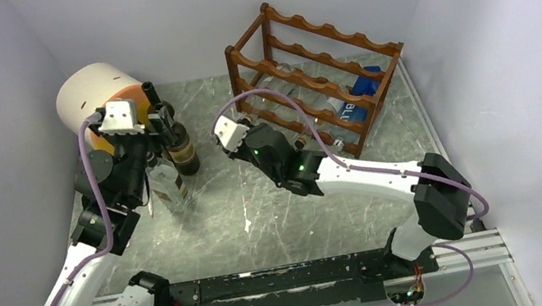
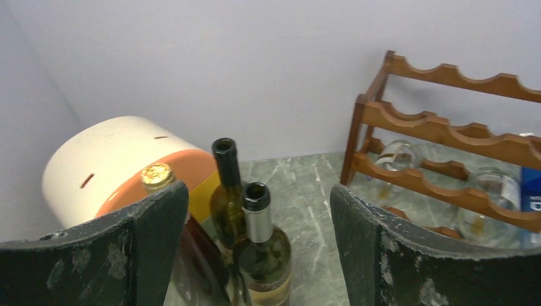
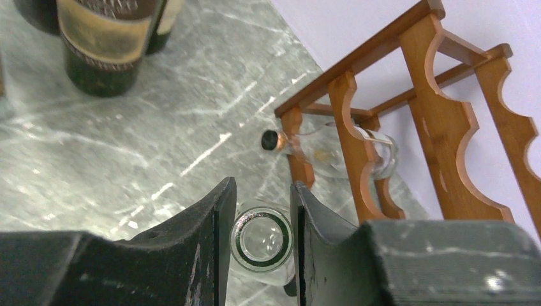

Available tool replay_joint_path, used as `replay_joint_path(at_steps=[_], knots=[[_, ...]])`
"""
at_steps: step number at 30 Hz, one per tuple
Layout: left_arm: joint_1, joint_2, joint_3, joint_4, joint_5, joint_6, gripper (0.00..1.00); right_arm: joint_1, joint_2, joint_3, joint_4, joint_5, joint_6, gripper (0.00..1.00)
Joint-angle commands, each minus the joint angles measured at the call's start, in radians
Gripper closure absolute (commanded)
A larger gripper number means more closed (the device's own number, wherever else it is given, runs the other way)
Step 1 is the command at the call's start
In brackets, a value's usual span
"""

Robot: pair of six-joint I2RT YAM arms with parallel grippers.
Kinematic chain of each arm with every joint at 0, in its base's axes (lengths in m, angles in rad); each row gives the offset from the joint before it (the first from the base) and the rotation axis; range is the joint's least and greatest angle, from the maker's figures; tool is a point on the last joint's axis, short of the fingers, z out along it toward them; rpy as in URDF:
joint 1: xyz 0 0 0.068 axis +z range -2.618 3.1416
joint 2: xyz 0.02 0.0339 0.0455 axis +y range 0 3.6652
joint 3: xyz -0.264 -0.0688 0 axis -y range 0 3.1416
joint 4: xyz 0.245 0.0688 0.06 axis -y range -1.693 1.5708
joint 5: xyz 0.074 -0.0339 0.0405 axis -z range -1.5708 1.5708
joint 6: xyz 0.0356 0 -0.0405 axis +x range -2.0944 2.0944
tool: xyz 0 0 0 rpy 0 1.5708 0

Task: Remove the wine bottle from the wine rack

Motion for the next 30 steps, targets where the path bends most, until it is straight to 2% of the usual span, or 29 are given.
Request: replay_joint_path(at_steps=[1,9,17,30], knots=[[0.034,-0.024,-0.015,0.054,-0.080,0.031,0.15,-0.017,-0.047,0.090,-0.013,-0.082,0.137,1.00],[0.094,-0.052,-0.034,0.084,-0.117,0.052,0.16,-0.037,-0.021,0.213,-0.019,-0.206,0.309,1.00],[0.109,-0.051,-0.054,0.112,-0.156,0.077,0.16,-0.035,0.105,0.377,-0.056,-0.275,0.471,1.00],[0.112,-0.056,-0.062,0.120,-0.185,0.079,0.16,-0.008,0.263,0.514,-0.110,-0.281,0.540,1.00]])
